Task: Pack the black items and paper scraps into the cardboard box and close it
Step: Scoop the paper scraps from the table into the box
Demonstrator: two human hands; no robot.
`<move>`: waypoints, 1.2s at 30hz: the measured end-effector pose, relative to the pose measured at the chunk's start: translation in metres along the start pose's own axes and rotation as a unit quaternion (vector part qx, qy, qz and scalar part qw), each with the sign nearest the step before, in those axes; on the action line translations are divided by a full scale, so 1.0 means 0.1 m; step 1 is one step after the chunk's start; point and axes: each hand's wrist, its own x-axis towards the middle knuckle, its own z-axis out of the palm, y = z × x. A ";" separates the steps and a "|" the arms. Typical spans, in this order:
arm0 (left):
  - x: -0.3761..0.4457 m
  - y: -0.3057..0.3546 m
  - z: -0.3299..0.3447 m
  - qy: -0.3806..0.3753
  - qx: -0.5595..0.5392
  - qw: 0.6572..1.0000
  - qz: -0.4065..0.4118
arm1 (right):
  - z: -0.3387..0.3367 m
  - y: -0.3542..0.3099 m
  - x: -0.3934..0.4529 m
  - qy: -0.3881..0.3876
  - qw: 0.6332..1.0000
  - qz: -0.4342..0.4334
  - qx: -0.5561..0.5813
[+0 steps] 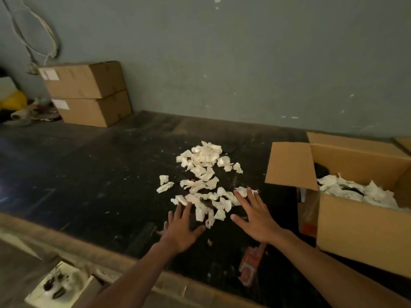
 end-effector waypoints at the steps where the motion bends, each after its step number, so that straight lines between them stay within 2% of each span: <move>1: -0.05 -0.13 0.07 -0.011 0.002 1.000 -0.015 | 0.15 -0.03 -0.01 -0.019 1.000 0.013 -0.003; 7: -0.15 -0.63 0.47 -0.067 0.004 0.996 -0.057 | 0.96 0.06 -0.04 -0.123 0.987 0.090 -0.053; 10: -0.05 -0.81 0.59 -0.075 0.050 0.994 -0.055 | 1.15 0.11 0.03 -0.117 0.983 0.112 -0.082; 14: 0.22 -1.00 0.64 -0.042 0.119 0.991 -0.045 | 1.26 0.16 0.36 -0.088 0.983 0.145 -0.075; 20: 0.92 -1.17 0.48 0.013 0.137 0.990 -0.011 | 1.29 0.15 1.05 -0.035 0.990 0.100 -0.095; 28: 2.08 -1.16 0.24 0.041 0.129 0.991 -0.021 | 1.28 0.05 2.19 -0.030 0.994 0.040 -0.096; 32: 2.48 -1.19 0.05 0.051 0.105 0.993 -0.016 | 1.22 -0.11 2.69 -0.031 0.998 0.014 -0.054; 34: 2.55 -1.20 -0.09 0.097 0.101 0.990 0.025 | 1.16 -0.20 2.80 0.006 0.999 -0.011 -0.032; 36: 2.57 -1.27 -0.21 0.143 0.089 0.984 0.053 | 1.08 -0.22 2.78 0.090 0.996 -0.030 0.002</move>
